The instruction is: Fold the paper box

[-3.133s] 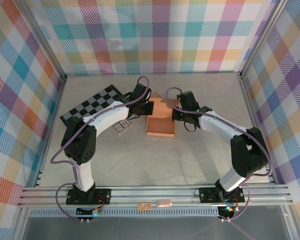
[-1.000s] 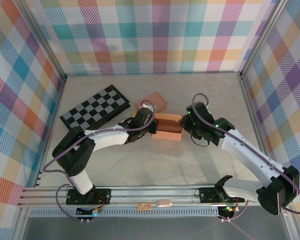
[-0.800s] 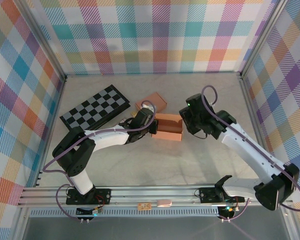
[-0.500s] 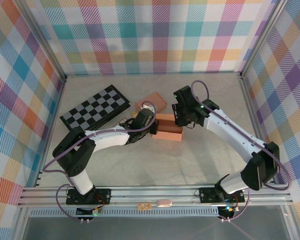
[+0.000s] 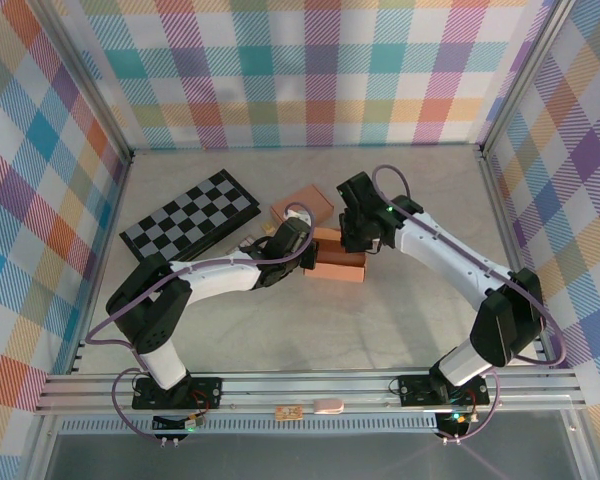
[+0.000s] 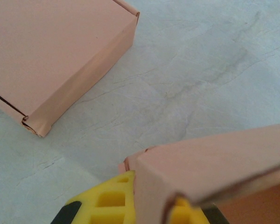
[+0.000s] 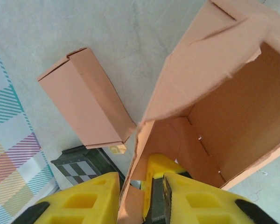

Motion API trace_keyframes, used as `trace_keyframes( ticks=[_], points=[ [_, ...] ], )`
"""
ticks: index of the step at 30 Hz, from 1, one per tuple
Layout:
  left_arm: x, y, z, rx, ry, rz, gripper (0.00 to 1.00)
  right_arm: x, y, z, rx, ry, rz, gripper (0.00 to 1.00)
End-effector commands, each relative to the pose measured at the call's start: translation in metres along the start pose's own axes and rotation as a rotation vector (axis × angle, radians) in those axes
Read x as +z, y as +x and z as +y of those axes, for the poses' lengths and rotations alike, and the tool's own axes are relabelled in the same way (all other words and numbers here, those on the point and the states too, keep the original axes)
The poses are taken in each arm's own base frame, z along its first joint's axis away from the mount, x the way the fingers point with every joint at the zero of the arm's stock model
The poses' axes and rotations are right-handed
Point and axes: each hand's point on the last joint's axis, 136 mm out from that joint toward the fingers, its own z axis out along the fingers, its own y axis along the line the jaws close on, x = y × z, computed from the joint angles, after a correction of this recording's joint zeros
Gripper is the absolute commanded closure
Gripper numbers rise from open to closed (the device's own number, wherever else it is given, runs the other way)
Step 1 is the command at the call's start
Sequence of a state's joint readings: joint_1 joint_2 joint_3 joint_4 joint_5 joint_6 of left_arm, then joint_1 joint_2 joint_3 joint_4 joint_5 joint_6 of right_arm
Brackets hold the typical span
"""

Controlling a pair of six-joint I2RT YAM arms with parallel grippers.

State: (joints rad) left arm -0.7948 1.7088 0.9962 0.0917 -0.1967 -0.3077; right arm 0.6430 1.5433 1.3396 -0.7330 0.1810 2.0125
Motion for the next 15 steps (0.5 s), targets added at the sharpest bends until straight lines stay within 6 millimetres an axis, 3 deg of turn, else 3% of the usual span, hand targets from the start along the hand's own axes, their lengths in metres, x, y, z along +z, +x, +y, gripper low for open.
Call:
trace_keyframes(
  ticks=[1, 7, 15],
  points=[
    [0.001, 0.005, -0.003, 0.004, -0.017, 0.02, 1.0, 0.009, 0.0, -0.012, 0.004, 0.035, 0.002, 0.73],
    [-0.001, 0.003, -0.005, -0.003, -0.017, 0.012, 1.0, 0.013, -0.002, -0.021, -0.004, 0.058, 0.003, 0.86],
    [-0.004, 0.001, -0.007, -0.011, -0.01, 0.003, 1.0, 0.019, -0.005, -0.035, -0.004, 0.083, 0.01, 0.95]
  ],
)
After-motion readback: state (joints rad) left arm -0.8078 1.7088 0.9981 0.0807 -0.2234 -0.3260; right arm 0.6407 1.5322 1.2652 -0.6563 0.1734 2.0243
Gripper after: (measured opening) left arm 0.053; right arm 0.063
